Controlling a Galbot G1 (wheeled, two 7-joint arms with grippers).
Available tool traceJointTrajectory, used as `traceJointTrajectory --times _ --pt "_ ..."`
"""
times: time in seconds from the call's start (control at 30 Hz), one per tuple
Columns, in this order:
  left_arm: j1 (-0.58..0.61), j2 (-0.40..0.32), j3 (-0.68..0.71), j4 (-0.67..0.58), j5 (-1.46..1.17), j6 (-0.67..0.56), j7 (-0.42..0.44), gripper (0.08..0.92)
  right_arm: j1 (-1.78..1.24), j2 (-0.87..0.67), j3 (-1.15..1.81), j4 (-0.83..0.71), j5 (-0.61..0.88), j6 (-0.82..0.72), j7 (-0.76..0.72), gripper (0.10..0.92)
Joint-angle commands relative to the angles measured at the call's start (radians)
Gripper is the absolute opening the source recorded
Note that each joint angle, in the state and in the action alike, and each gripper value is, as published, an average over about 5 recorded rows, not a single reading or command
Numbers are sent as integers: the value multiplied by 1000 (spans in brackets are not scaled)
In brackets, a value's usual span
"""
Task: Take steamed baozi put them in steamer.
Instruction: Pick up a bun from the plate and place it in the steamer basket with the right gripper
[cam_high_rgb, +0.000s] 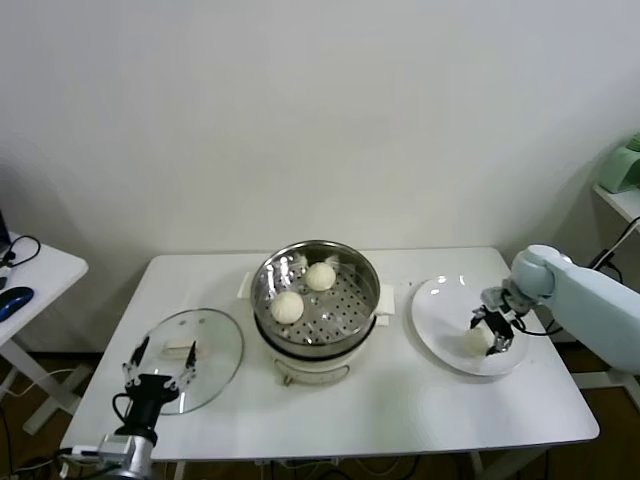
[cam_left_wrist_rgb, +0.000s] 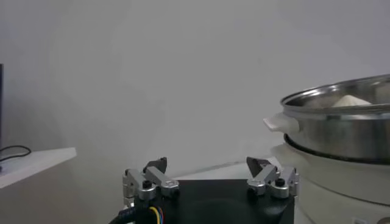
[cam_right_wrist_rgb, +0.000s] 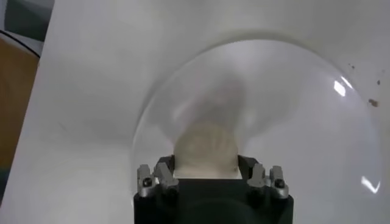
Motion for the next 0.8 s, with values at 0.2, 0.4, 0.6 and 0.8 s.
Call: traceJointTrajectory --times 0.2,0.4,0.6,0.8 --pt "-9 -1 9 -8 4 9 1 823 545 86 -269 130 117 153 -60 679" --pt "-5 -3 13 -4 10 6 1 823 783 206 -347 227 14 359 -66 679" --pt "10 -4 9 -2 10 -1 1 823 801 276 -328 471 -140 465 -47 683" --pt "28 3 8 -6 10 -2 2 823 657 342 -290 605 -265 482 -38 679"
